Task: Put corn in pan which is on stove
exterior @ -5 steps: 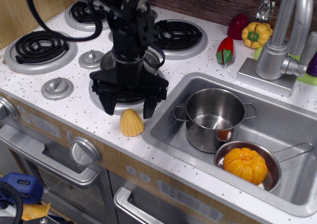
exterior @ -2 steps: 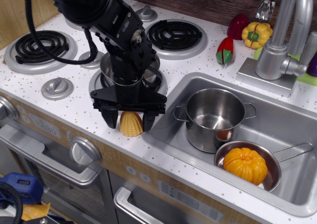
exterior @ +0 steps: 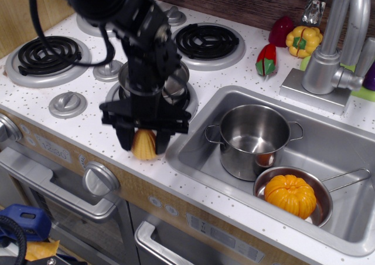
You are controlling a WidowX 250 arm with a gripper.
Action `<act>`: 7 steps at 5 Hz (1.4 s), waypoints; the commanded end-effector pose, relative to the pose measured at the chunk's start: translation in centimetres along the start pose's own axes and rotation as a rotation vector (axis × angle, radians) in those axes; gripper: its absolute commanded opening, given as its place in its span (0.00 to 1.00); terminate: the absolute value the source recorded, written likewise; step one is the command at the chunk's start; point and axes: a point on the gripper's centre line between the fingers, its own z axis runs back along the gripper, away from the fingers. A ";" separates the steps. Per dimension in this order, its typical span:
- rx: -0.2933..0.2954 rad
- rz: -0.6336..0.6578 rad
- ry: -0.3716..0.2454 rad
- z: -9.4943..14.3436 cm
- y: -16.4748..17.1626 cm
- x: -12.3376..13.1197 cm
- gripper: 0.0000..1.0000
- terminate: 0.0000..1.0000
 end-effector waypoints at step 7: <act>-0.028 -0.321 -0.137 2.3 2.9 10.5 1.00 0.00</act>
